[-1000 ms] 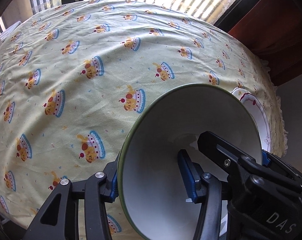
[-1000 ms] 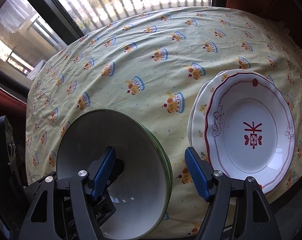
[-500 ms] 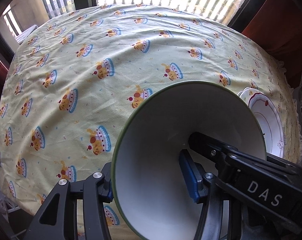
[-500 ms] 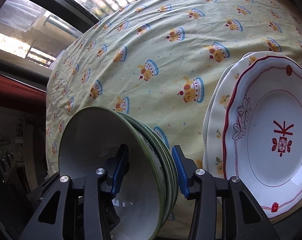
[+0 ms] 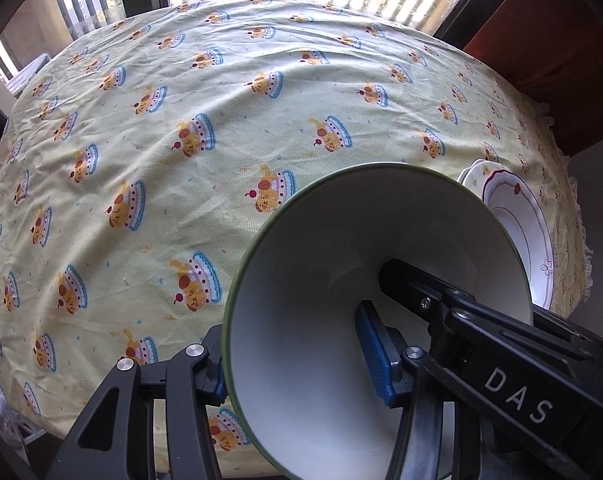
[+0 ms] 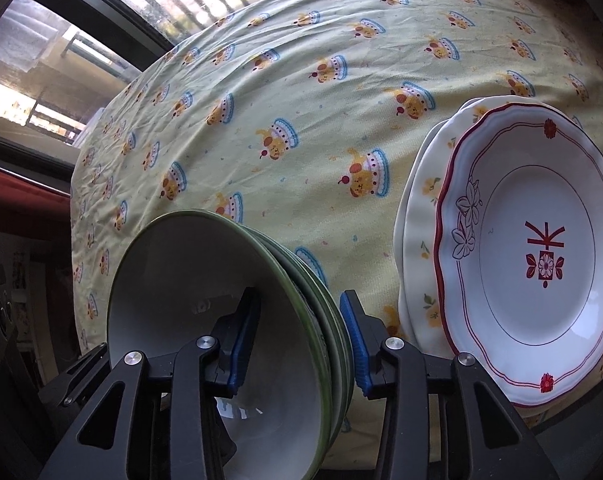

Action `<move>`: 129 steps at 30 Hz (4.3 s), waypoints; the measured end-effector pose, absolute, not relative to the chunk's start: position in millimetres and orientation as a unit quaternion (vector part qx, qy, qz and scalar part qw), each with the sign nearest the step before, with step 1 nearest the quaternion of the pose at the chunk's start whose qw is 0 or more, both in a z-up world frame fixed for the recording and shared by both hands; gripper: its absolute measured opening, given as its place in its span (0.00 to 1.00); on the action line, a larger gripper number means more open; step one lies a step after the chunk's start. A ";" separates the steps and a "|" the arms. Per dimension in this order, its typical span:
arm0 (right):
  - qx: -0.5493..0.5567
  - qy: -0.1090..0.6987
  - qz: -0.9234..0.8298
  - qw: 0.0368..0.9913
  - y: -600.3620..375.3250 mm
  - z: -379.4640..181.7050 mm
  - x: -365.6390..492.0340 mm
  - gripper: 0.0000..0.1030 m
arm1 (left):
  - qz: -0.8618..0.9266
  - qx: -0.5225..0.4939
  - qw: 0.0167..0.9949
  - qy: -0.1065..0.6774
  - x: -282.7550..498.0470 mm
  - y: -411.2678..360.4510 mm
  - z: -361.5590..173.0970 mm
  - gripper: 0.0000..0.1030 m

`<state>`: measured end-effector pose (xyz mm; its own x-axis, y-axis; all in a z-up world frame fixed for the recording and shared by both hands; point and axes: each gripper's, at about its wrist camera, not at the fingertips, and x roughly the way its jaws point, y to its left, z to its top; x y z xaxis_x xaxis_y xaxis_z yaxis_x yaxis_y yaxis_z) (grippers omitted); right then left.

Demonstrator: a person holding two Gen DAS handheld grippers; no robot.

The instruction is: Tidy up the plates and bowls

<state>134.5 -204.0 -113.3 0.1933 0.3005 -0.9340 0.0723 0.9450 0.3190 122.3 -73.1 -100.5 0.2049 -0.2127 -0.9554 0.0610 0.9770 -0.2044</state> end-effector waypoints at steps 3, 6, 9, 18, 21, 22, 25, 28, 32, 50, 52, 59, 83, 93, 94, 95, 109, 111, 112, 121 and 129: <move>0.144 0.623 0.057 0.767 -199.3 -104.4 129.3 0.43 | -0.108 -0.061 0.774 0.620 122.8 -67.9 -95.1 0.51; 0.148 0.617 0.039 0.772 -195.8 -96.3 125.3 0.43 | -0.126 -0.057 0.776 0.615 123.6 -64.3 -89.0 0.51; 0.155 0.611 0.023 0.776 -192.7 -87.9 120.9 0.43 | -0.137 -0.054 0.778 0.611 122.3 -61.7 -80.8 0.51; 0.157 0.587 0.002 0.794 -189.9 -62.7 111.9 0.43 | -0.141 -0.049 0.792 0.593 116.7 -65.6 -60.2 0.49; 0.151 0.583 0.007 0.799 -194.9 -59.0 112.4 0.43 | -0.133 -0.048 0.797 0.587 116.2 -73.0 -56.5 0.49; 0.150 0.582 0.010 0.799 -197.4 -58.1 113.0 0.43 | -0.130 -0.047 0.799 0.585 115.9 -75.4 -55.1 0.49; 0.148 0.578 0.021 0.802 -205.4 -55.7 113.4 0.43 | -0.118 -0.050 0.805 0.580 116.1 -83.4 -52.5 0.49; 0.144 0.577 0.035 0.803 -215.7 -53.8 116.8 0.43 | -0.105 -0.061 0.808 0.577 116.3 -94.6 -49.9 0.49; 0.131 0.574 0.051 0.806 -230.4 -47.5 120.3 0.43 | -0.090 -0.071 0.813 0.570 116.7 -110.6 -45.2 0.49; 0.100 0.576 0.085 0.807 -312.5 -45.8 135.3 0.43 | -0.057 -0.107 0.814 0.567 120.8 -186.5 -50.3 0.48; 0.100 0.578 0.087 0.805 -320.5 -48.4 136.7 0.43 | -0.055 -0.108 0.812 0.571 120.9 -194.2 -52.9 0.48; 0.096 0.591 0.087 0.796 -347.7 -59.5 139.1 0.43 | -0.052 -0.120 0.801 0.584 123.3 -219.1 -65.3 0.48; 0.070 0.598 0.112 0.790 -379.9 -86.6 158.0 0.43 | -0.009 -0.096 0.809 0.580 132.1 -255.9 -83.9 0.48; 0.063 0.572 0.123 0.808 -382.8 -82.6 140.2 0.44 | 0.010 -0.078 0.822 0.564 118.1 -264.0 -82.5 0.55; 0.059 0.569 0.125 0.810 -381.8 -81.6 138.4 0.44 | 0.016 -0.073 0.821 0.566 117.2 -264.3 -82.2 0.59; 0.055 0.568 0.127 0.811 -381.6 -81.0 136.8 0.44 | 0.019 -0.073 0.818 0.571 115.8 -263.9 -81.9 0.61; 0.047 0.506 0.079 0.857 -375.5 -45.9 94.9 0.80 | -0.024 -0.046 0.857 0.513 82.8 -248.2 -48.5 0.81; 0.047 0.491 0.060 0.868 -373.4 -37.1 86.1 0.80 | -0.037 -0.037 0.868 0.494 75.4 -243.6 -38.6 0.82; 0.048 0.482 0.052 0.874 -372.2 -32.7 80.8 0.80 | -0.040 -0.033 0.874 0.484 72.2 -241.3 -34.5 0.84; 0.038 0.424 0.006 0.905 -341.9 -1.3 41.6 0.80 | -0.048 -0.025 0.897 0.438 41.4 -194.1 -14.1 0.90; 0.054 0.406 0.022 0.912 -303.2 -11.5 3.5 0.86 | -0.009 -0.009 0.912 0.411 10.2 -134.8 -25.7 0.92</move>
